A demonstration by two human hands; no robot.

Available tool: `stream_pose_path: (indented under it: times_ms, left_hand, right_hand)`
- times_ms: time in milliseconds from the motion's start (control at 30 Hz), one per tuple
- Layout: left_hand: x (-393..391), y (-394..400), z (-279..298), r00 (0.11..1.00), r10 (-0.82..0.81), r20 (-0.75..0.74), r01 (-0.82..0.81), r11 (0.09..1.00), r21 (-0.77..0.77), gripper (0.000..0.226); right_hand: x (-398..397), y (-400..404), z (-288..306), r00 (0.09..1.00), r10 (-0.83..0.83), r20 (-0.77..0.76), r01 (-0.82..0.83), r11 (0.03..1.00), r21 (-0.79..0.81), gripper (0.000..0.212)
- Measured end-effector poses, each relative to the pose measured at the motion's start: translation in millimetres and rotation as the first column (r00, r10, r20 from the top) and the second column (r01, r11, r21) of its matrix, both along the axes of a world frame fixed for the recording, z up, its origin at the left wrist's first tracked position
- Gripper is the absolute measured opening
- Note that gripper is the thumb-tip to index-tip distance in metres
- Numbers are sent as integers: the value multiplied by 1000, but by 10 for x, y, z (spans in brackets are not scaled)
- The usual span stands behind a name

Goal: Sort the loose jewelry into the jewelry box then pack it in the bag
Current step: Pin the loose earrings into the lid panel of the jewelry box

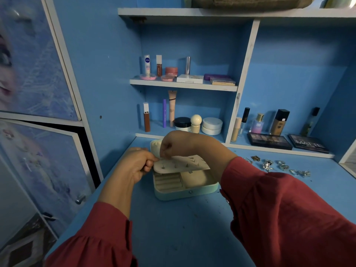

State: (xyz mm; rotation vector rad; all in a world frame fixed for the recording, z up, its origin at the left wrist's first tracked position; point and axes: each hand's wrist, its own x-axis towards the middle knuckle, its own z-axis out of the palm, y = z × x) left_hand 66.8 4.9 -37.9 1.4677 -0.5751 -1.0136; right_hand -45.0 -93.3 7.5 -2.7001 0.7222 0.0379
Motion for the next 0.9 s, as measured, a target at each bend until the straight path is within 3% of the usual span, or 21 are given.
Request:
stream_pose_path:
  times_ms: [467,900]
  left_hand:
    - [-3,2,-7,1000,1,-21,-2,1000,-19,32]
    - [-19,-39,-31,999,44,-16,-44,999,-24,34]
  right_hand:
    - [46,19,16,1000,-1,-29,2,1000,13,17]
    - [154,83,32,997,22,-79,-29,996,-86,22]
